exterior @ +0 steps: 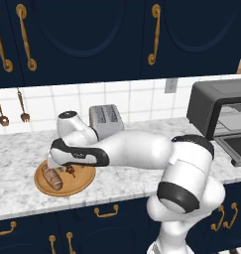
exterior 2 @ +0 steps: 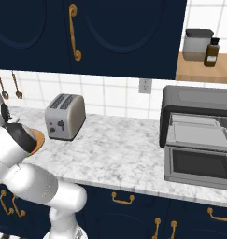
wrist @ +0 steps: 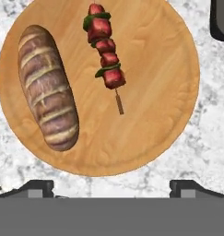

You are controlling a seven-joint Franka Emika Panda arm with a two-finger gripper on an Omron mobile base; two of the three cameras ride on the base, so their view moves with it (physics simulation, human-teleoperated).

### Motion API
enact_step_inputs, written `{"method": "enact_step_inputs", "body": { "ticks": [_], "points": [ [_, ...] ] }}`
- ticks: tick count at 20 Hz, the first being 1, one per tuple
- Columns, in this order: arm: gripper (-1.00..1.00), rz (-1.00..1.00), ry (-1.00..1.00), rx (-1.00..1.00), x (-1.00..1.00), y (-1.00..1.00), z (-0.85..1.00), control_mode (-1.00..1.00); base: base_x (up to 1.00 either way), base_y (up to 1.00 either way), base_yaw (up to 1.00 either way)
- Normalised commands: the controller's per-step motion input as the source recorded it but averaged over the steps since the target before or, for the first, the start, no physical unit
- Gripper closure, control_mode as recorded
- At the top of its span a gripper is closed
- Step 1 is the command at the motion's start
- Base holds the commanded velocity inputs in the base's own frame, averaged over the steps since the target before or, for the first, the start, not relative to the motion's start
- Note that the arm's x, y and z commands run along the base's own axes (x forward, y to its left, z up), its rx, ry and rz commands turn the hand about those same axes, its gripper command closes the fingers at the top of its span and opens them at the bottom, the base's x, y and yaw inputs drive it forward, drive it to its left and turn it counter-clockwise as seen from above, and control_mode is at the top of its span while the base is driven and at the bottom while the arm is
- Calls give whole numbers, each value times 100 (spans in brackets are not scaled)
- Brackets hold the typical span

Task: Pick up the kebab skewer and baguette bread, and place them inside the toaster oven. Close the toaster oven door and start by setting the timer.

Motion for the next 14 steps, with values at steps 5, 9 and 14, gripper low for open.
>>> {"method": "enact_step_inputs", "body": {
  "ticks": [5, 9, 14],
  "points": [
    [-100, 9, 4, 0, 41, 55, -40, -100, 0, 0, 0],
    [-100, 8, 6, 0, 32, 53, -38, -100, 0, 0, 0],
    [-100, 4, 5, 0, 9, 26, -17, -100, 0, 0, 0]
  ]
}}
